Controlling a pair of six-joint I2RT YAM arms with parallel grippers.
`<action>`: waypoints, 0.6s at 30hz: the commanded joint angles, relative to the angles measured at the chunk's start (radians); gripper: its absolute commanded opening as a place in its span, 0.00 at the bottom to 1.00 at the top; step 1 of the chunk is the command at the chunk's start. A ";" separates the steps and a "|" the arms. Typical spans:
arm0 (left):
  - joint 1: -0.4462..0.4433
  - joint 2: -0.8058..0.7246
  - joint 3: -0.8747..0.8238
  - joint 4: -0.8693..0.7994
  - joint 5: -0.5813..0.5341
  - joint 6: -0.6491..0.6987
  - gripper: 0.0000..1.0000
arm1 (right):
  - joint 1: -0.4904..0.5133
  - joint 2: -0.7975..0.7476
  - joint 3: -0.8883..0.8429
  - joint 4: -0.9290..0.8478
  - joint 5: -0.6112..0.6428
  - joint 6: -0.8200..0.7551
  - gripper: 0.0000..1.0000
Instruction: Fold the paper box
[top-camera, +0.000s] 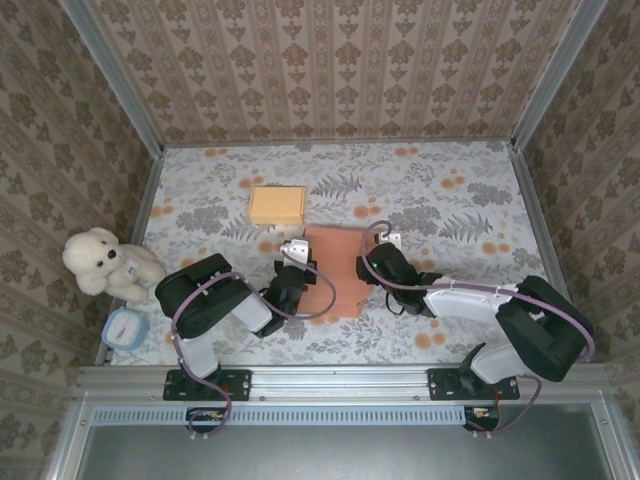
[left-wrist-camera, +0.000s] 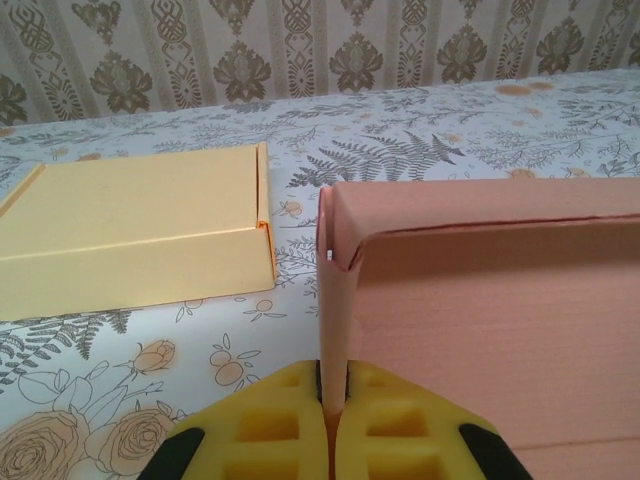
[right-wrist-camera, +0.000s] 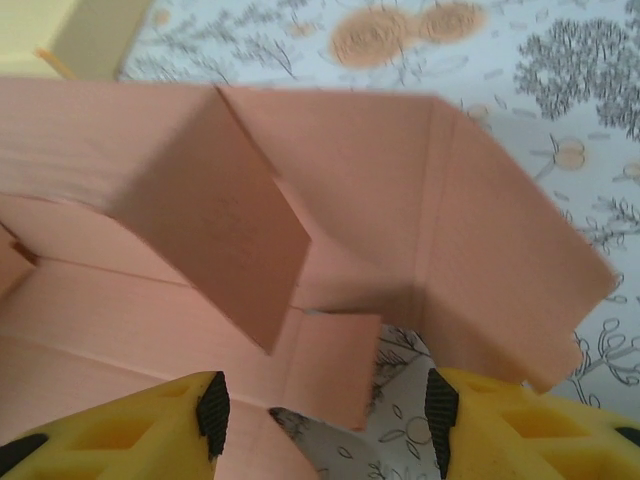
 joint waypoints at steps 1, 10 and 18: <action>0.005 -0.024 -0.008 0.021 0.012 -0.029 0.00 | -0.013 0.037 0.028 -0.021 0.020 0.001 0.59; 0.005 -0.018 -0.006 0.021 0.029 -0.042 0.00 | -0.046 0.100 0.016 0.125 -0.134 0.023 0.59; 0.005 -0.006 0.001 0.021 0.033 -0.043 0.00 | -0.044 0.120 0.011 0.257 -0.292 0.011 0.55</action>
